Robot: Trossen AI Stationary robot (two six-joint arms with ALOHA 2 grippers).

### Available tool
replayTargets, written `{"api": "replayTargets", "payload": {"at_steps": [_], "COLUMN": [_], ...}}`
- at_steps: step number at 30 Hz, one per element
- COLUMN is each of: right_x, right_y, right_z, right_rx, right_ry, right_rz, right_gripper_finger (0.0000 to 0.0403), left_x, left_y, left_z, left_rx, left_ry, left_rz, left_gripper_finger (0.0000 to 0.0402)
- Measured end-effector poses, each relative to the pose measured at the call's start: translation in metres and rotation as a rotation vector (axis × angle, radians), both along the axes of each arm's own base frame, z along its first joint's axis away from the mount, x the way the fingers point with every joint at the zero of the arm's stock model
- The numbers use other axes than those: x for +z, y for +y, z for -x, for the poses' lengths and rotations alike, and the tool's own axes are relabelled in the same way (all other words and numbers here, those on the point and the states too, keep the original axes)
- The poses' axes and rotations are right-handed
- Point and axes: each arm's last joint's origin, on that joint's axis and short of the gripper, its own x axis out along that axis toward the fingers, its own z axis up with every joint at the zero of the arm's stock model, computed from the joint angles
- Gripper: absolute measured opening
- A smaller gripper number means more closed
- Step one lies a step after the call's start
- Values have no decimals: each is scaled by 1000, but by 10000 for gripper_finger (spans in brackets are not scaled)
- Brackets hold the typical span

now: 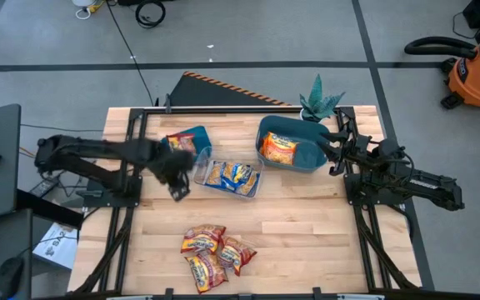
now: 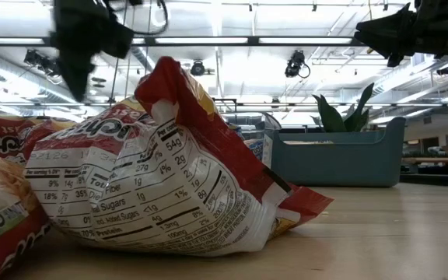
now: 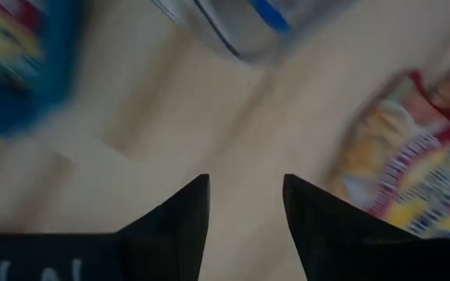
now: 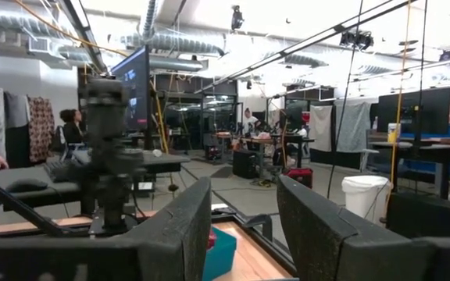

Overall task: Sort Maruchan noodles
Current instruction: Put the red noodle pack into the left small blue bin

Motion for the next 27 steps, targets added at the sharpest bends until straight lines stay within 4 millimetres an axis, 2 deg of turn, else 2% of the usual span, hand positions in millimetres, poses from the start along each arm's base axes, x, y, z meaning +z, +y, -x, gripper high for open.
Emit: {"api": "replayTargets", "payload": {"at_steps": [10, 13, 17, 21, 27], "right_x": [0, 0, 0, 1, 2], "right_y": [0, 0, 0, 0, 0], "right_z": [0, 0, 0, 0, 0], "right_rx": [7, 8, 9, 9, 9], "right_ry": [-6, -6, -6, -11, -21], "right_rz": [-15, -17, -16, -14, -9], "right_gripper_finger": [153, 153, 153, 153, 153], "left_x": [-9, -22, -45, -62, -67], "left_y": [-115, -145, -179, -197, -198], "left_z": [0, -2, -12, -18, -20], "left_rx": [136, 172, 149, 140, 158], "left_ry": [-44, -42, 16, 95, 99], "left_rz": [191, 210, 327, 417, 396], "left_gripper_finger": [171, 171, 164, 145, 137]}}
